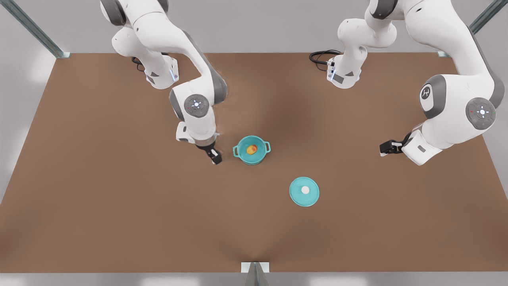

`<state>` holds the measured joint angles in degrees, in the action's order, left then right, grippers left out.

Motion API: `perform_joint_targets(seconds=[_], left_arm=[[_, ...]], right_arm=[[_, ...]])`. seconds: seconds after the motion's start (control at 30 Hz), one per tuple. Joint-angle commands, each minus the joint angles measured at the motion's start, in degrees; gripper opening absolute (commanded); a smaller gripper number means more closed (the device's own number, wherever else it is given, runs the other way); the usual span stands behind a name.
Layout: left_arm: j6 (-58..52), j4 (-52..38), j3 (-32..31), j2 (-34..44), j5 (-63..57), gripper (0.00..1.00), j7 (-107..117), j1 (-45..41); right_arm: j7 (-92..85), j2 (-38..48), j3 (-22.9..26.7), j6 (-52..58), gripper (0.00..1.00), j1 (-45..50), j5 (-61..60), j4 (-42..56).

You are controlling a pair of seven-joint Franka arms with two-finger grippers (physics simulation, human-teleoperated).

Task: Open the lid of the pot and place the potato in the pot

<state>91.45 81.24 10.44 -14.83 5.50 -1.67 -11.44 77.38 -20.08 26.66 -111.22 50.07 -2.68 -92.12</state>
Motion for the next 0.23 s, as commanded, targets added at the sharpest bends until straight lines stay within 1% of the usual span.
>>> perform_joint_targets(seconds=[0.0,0.03,0.07,0.1,0.13,0.2], left_arm=[[0.04,-0.03,0.02,0.06,0.13,1.00,-0.44,0.02],[0.04,-0.03,-0.07,0.06,0.13,1.00,-0.44,-0.16],[0.04,-0.03,-0.07,0.06,0.04,1.00,-0.35,-0.24],[0.04,-0.03,-0.07,0.06,0.04,1.00,-0.27,-0.33],[0.04,-0.03,-0.07,-0.11,0.04,1.00,-0.18,-0.42],[0.04,-0.03,-0.07,-0.11,0.13,1.00,0.09,-0.77]], right_arm=[[-44.66,3.11,9.80,13.66,1.00,-2.78,0.13,-0.87],[-56.18,3.38,12.45,13.66,1.00,-5.94,0.05,-0.87],[-67.26,3.38,13.15,13.57,1.00,-10.86,0.13,-0.96],[-73.93,3.29,13.15,13.13,1.00,-15.07,-0.13,-0.96],[-78.08,2.94,13.15,13.22,1.00,-17.80,-0.48,-0.87],[-77.82,2.50,12.89,12.78,1.00,-18.16,-0.75,-0.70]])
